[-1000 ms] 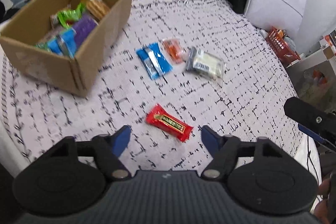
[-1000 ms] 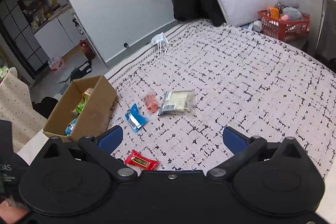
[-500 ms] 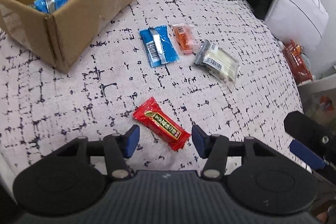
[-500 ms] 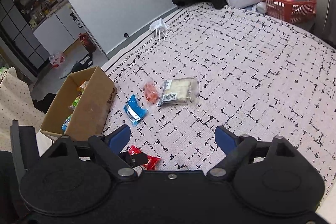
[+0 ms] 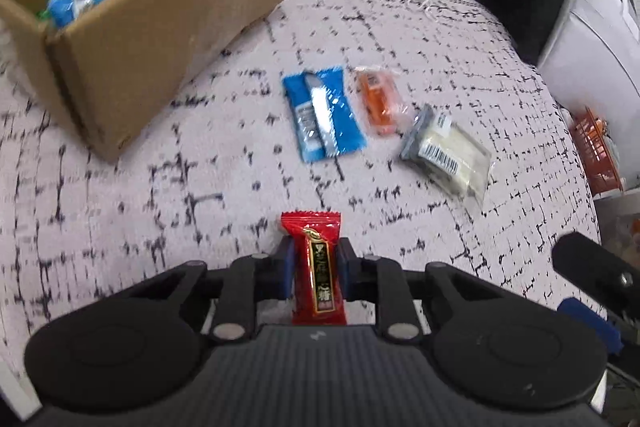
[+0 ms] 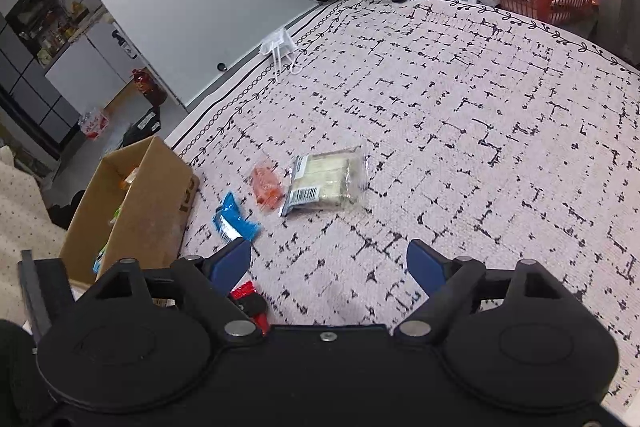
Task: Organize snacks
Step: 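Grasp the red chocolate bar with the left tool while the right tool grasps the clear bar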
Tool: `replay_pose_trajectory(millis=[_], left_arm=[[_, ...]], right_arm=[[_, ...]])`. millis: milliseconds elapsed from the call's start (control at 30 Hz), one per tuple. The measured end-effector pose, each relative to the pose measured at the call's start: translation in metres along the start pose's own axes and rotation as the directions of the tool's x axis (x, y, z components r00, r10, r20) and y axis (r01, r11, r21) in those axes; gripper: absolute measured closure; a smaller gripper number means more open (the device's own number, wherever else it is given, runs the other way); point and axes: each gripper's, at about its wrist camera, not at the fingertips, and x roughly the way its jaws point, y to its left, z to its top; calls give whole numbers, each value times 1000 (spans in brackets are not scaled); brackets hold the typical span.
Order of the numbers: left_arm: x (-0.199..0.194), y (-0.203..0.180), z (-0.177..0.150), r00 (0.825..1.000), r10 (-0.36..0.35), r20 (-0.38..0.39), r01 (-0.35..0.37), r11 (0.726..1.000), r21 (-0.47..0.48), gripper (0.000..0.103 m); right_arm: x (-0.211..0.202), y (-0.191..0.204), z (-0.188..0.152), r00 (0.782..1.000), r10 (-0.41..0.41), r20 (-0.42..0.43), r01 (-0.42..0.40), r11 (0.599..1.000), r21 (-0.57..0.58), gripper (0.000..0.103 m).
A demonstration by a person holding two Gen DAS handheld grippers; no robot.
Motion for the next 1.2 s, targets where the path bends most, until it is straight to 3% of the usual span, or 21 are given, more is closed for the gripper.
replay_pose_trajectory(millis=[400,867,1200], left_arm=[[2,-1,37,998,-39,56,35,997,70,83],[11,-2,69,996,-84,36,79,989,123,83],[16,3,84,997,-73,12,71,987,146,82]], right_arm=[[45,1,13,998,-56,12,55,996,65,19],[86,4,27,993,-119,9,118,988,101,12],[117,22,30,986,-165,4,164,985,51,12]])
